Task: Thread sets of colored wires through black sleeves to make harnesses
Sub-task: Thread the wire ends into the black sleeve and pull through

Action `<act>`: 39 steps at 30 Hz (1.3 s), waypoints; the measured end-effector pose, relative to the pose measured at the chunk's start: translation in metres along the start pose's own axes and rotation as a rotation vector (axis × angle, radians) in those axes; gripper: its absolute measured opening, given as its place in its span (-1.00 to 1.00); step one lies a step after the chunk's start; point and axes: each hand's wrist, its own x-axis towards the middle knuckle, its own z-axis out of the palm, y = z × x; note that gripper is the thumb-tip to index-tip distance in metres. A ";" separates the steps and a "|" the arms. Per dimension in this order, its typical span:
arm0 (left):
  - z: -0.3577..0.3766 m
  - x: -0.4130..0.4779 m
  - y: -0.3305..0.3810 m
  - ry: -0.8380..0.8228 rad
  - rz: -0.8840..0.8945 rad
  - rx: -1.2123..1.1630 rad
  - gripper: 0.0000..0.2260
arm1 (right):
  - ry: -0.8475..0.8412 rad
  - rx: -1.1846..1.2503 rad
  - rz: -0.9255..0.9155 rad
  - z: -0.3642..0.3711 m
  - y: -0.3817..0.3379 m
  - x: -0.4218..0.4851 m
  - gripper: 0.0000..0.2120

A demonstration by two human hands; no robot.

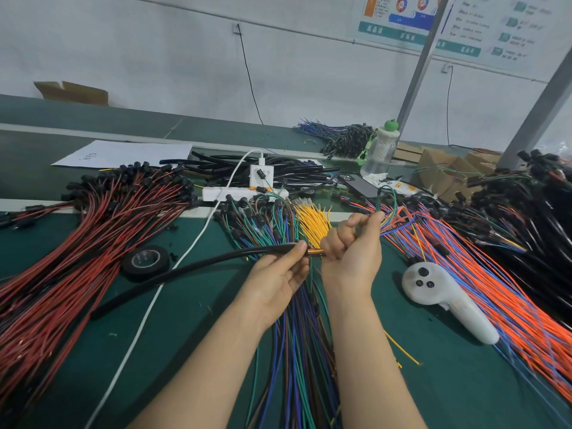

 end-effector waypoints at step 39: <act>0.005 -0.001 -0.010 -0.051 0.205 0.166 -0.93 | 0.073 0.105 0.024 0.001 0.006 0.002 -0.51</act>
